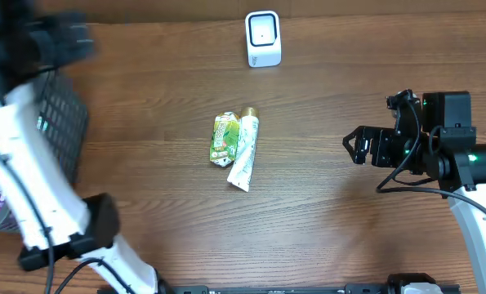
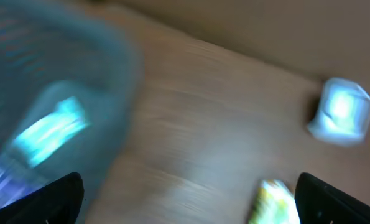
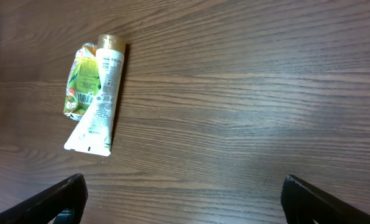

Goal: Scan the item barcode
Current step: 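Return the left gripper to the grey basket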

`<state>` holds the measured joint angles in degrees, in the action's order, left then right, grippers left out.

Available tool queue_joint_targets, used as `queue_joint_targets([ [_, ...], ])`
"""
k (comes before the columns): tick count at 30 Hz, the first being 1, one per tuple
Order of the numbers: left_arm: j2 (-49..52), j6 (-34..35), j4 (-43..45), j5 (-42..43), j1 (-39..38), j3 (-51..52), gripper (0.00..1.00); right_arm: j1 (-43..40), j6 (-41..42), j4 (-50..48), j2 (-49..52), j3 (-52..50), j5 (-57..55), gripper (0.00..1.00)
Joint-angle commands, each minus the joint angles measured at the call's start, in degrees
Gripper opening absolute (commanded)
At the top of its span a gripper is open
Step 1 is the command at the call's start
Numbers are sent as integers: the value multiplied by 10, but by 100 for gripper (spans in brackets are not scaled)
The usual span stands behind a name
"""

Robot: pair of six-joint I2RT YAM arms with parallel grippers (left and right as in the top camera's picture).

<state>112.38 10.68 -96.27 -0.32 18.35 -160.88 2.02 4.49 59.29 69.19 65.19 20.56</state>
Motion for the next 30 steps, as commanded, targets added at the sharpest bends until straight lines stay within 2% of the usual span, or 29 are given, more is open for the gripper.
queue_joint_targets([
  [1, 4, 52, 0, -9, 92, 6, 100, 2, -1, -5, 0, 11, -3, 100],
  [5, 17, 52, 35, -9, 175, 33, 100, 2, 0, -5, 0, 11, -3, 100],
  [8, 32, 42, 76, 8, 199, 58, 100, 2, 0, -5, 0, 12, -3, 100],
  [13, 72, -23, 125, 40, 202, 99, 99, 2, 0, -4, 0, 11, -3, 100],
  [17, 123, -62, 124, 50, 202, 104, 98, 2, 0, -2, 0, 11, -3, 100],
  [22, 173, -87, 124, 41, 202, 104, 94, 2, -1, 0, 0, 11, -3, 100],
  [30, 212, -82, 128, 13, 211, 104, 94, 2, -1, -3, 4, 3, -3, 100],
])
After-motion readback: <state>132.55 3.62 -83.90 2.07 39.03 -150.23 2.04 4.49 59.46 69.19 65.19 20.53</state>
